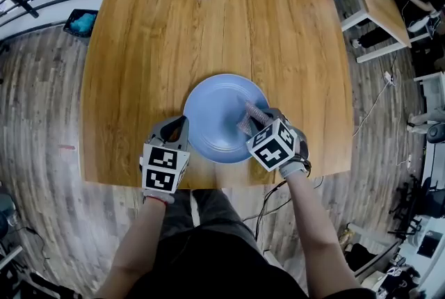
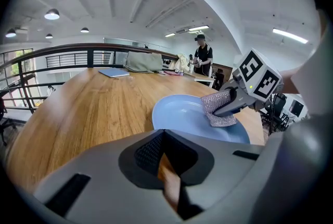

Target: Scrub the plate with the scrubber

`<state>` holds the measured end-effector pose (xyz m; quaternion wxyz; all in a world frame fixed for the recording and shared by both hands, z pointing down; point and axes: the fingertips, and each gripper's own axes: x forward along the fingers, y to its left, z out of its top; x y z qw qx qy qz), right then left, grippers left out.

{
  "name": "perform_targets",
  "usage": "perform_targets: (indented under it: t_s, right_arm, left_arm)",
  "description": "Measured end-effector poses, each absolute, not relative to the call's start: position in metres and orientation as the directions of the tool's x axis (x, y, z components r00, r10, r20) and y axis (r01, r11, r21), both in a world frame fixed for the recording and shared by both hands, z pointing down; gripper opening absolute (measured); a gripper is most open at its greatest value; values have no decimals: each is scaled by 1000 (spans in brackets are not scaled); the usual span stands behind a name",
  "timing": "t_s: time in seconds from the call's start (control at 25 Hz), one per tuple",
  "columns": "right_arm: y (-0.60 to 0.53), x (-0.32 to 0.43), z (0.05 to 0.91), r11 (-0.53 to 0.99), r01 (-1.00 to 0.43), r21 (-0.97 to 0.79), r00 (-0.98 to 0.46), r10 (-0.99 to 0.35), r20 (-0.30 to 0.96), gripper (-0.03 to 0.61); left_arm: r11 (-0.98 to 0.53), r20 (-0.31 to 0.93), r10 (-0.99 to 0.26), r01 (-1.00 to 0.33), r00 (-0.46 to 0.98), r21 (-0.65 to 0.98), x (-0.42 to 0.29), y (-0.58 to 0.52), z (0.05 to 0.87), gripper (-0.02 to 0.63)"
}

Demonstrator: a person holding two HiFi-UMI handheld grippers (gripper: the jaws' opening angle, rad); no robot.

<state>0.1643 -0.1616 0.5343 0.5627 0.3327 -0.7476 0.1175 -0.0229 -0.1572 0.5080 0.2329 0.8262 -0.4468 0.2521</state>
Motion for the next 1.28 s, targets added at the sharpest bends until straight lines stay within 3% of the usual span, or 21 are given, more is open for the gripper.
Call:
perform_targets:
  t_s: [0.72, 1.28]
  right_arm:
    - [-109, 79, 538, 827, -562, -27, -338, -200, 920, 74]
    - [-132, 27, 537, 828, -558, -57, -423, -225, 878, 75]
  left_arm:
    - [-486, 616, -626, -857, 478, 170, -22, -157, 509, -5]
    - [-493, 608, -621, -850, 494, 187, -23, -157, 507, -4]
